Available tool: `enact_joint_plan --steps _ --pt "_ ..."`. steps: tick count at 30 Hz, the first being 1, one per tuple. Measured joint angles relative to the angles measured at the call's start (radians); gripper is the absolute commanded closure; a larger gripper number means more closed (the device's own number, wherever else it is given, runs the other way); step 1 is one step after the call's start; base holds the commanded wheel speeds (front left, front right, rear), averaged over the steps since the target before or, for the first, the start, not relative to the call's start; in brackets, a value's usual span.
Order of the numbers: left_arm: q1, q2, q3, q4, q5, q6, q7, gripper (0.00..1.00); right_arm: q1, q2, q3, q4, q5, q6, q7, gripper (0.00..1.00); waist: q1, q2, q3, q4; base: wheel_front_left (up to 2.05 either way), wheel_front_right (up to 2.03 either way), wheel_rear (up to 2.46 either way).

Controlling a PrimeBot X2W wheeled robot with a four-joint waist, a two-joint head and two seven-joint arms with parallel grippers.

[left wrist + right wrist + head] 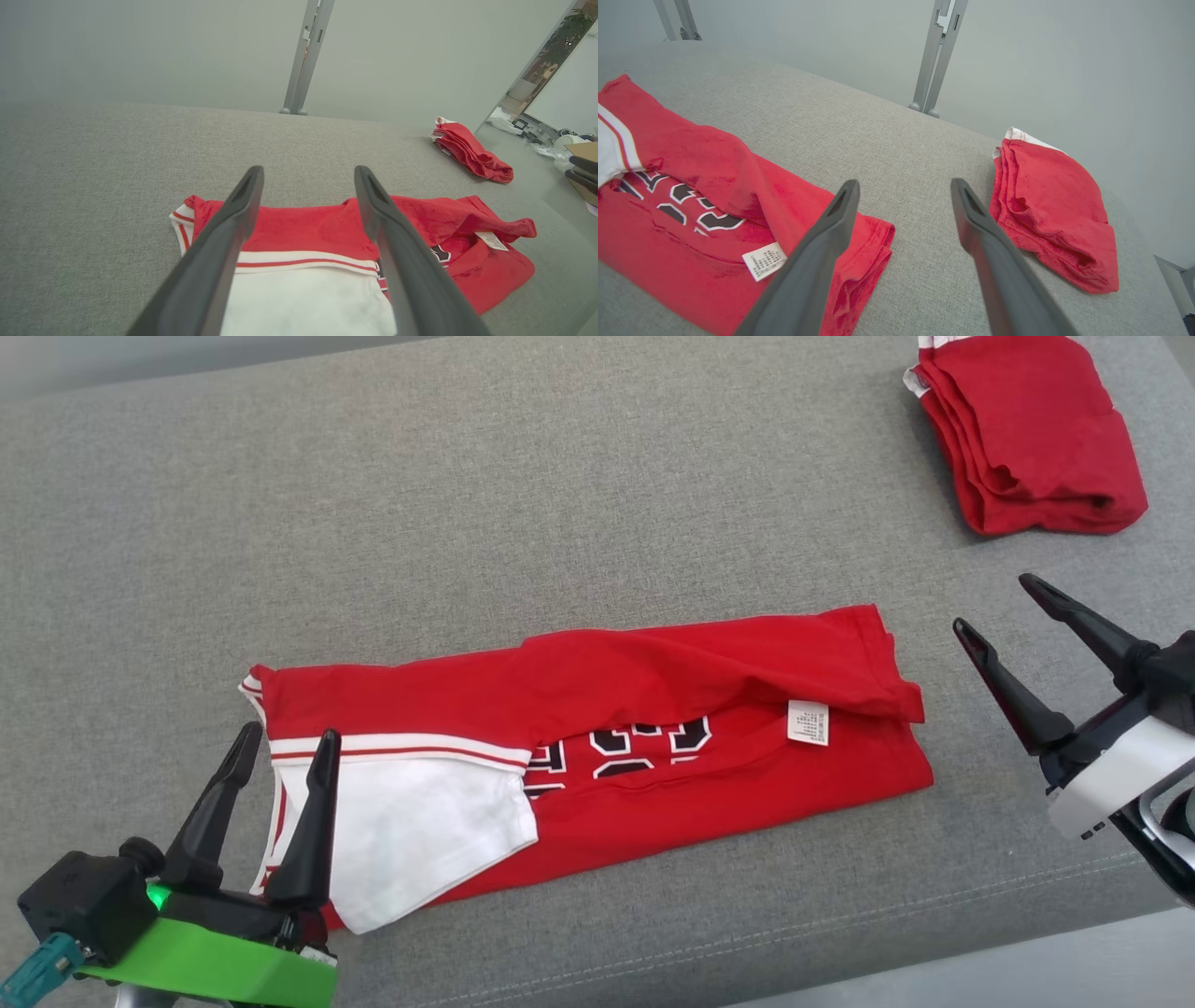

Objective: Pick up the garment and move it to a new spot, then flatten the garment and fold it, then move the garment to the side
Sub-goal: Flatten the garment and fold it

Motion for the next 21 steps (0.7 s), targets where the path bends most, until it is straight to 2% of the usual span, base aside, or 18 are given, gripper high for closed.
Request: enact_joint_plan --steps 7,14,21 --pt "-0.009 -0.094 0.047 0.013 0.060 0.011 -0.002 0.00 0.042 0.085 -0.132 0.035 0.047 0.000 0.020 0.00 0.0000 0.0000 -0.034 0.022 0.00 0.00 0.00" --pt "-0.004 -0.173 0.059 0.035 0.136 0.020 -0.002 0.00 0.021 0.204 -0.180 0.151 0.110 0.000 0.177 0.00 0.0000 0.0000 -0.057 0.064 0.00 0.00 0.00" --pt "0.014 -0.206 0.094 0.056 0.186 0.030 -0.002 0.00 0.001 0.286 -0.252 0.304 0.152 0.000 0.336 0.00 0.0000 0.0000 -0.075 0.118 0.00 0.00 0.00"
